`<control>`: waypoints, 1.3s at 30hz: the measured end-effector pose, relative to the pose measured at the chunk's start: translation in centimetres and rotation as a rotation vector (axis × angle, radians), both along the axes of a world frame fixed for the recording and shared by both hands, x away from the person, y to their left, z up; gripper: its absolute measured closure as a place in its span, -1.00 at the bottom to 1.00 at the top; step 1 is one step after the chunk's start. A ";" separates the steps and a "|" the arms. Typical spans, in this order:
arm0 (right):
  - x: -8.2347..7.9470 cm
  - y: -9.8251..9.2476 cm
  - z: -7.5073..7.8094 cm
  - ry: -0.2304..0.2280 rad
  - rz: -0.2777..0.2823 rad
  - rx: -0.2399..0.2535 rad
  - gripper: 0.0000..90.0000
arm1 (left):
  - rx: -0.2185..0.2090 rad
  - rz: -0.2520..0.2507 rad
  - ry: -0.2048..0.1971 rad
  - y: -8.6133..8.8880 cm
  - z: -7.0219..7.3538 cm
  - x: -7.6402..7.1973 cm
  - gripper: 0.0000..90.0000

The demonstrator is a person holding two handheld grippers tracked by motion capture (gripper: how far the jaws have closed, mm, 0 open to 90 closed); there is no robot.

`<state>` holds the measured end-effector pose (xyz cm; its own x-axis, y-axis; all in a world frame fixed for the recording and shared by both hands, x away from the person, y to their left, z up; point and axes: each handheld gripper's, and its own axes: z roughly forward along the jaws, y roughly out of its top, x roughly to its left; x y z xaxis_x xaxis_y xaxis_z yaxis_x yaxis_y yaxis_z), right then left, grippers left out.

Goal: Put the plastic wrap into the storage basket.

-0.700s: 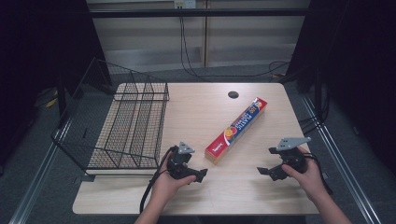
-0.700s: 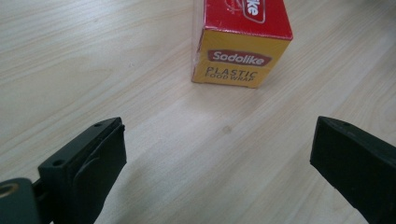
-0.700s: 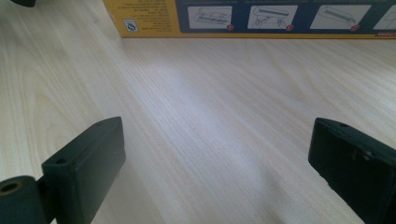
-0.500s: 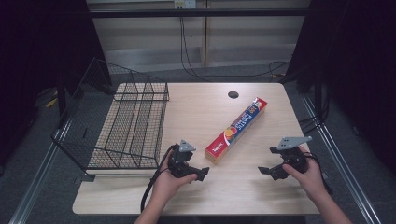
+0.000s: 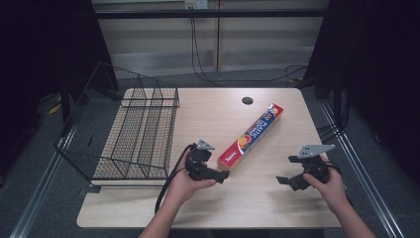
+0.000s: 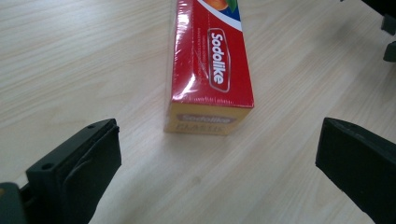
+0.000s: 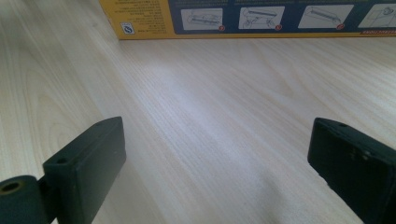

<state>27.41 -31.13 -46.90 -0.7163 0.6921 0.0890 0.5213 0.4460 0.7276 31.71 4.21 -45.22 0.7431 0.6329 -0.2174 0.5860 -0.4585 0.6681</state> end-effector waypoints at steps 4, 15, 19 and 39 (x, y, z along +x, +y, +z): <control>0.1 -0.3 0.1 0.003 -0.002 0.015 -0.90 | 0.007 -0.007 0.004 -1.4 0.0 1.0 -0.98; 0.1 -0.8 0.4 -0.005 0.006 0.046 -0.90 | 0.022 -0.011 -0.017 -4.7 1.2 3.8 -0.95; 0.0 -0.8 0.4 -0.006 -0.002 0.045 -0.90 | 0.048 -0.028 -0.004 -5.6 1.6 4.8 -0.91; 0.1 -1.6 0.7 -0.011 -0.012 0.075 -0.91 | 0.075 -0.048 -0.058 -8.0 2.3 7.8 -0.83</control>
<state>27.55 -32.76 -46.22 -0.7092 0.6924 0.1331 0.5183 0.3840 0.7641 39.51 -3.78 -42.94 0.7832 0.6089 -0.1259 0.5230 -0.5356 0.6630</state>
